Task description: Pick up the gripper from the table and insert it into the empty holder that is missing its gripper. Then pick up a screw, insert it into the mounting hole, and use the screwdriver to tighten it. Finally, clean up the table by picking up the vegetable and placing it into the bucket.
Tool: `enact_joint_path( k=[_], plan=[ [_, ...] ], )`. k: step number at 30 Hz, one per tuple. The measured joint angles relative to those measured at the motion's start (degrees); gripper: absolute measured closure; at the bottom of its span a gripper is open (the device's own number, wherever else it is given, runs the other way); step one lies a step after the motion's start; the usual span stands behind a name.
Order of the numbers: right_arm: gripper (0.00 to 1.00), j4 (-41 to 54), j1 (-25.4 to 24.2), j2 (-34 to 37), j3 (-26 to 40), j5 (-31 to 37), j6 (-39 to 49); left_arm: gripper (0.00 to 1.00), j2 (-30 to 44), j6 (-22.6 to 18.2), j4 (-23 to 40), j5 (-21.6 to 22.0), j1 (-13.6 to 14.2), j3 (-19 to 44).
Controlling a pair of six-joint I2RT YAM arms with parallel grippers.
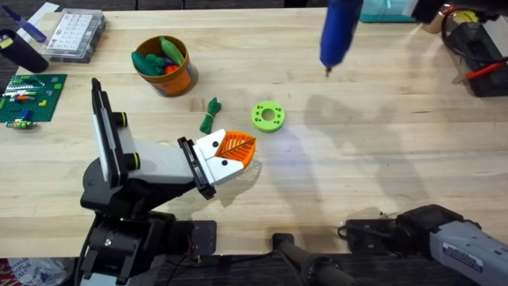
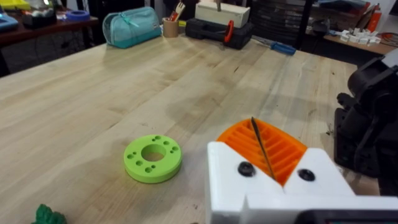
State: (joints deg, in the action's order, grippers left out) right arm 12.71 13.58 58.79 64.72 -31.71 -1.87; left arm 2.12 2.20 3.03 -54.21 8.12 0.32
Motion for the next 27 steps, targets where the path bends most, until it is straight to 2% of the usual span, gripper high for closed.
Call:
enact_joint_path(
  k=[10, 18, 22, 27],
  plan=[
    [0.947, -0.36, 0.55, -1.88, -0.76, -0.02, -0.51, 0.99, 0.01, 0.0, 0.72, 0.02, 0.0, 0.0],
    [0.947, -2.57, 0.55, -9.43, -0.8, -0.45, 0.08, 0.99, 0.01, 0.0, 0.72, 0.02, 0.0, 0.0],
    [0.947, -7.87, 0.55, -11.46, -0.78, -4.25, 0.41, 0.99, 0.01, 0.0, 0.72, 0.02, 0.0, 0.0],
    [0.947, -12.46, 0.57, -10.54, -0.69, -12.61, -1.55, 0.99, 0.01, 0.0, 0.72, 0.02, 0.0, 0.0]
  ],
)
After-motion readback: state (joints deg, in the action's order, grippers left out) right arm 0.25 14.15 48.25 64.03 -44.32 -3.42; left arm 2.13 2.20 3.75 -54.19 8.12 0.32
